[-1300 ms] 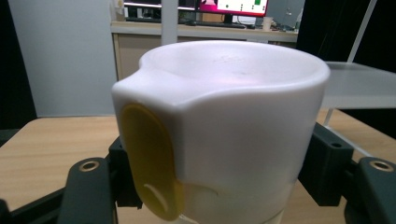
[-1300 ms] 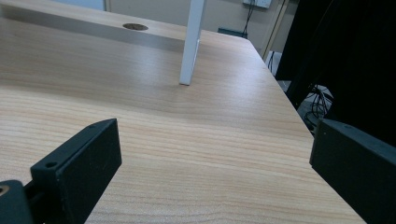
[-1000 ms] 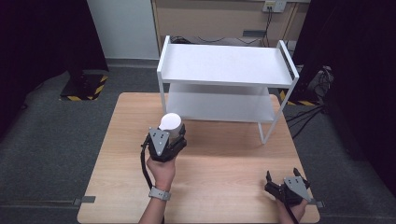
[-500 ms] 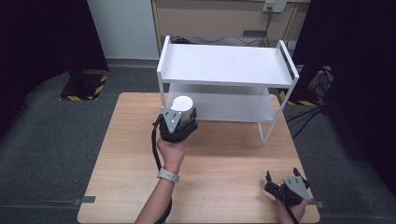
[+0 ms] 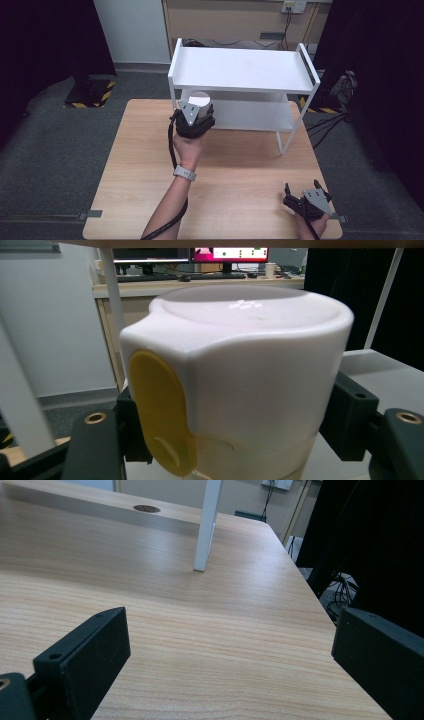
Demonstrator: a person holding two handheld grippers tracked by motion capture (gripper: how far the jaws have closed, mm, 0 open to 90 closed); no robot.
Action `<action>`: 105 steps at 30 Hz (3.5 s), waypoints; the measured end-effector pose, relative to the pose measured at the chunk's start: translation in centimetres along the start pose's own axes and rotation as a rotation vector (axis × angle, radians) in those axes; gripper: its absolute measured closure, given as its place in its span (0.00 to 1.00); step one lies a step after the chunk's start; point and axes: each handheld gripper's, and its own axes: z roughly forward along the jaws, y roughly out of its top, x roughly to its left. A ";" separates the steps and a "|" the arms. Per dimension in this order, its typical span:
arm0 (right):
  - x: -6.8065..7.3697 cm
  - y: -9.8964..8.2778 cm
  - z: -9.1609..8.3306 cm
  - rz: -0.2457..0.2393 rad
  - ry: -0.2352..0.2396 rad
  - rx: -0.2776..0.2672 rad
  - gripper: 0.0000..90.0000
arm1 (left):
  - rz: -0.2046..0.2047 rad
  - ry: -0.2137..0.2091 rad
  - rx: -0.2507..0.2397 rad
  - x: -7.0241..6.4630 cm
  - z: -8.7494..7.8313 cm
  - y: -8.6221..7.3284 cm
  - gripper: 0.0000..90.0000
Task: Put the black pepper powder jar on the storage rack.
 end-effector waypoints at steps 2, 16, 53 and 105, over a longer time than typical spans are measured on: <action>0.0 0.0 0.0 -0.001 0.001 0.000 0.02 | 0.002 0.006 0.005 -0.2 0.7 0.1 0.34; -0.1 0.0 0.0 -0.006 0.006 -0.001 0.02 | 0.011 0.034 0.006 -0.8 3.6 0.2 0.34; -0.1 -0.1 0.0 -0.009 0.007 -0.004 0.02 | -0.035 0.018 0.014 -0.6 4.8 0.5 0.20; -0.2 0.2 0.0 -0.001 0.012 0.011 0.02 | -0.071 0.139 0.008 5.5 -12.8 -12.3 0.03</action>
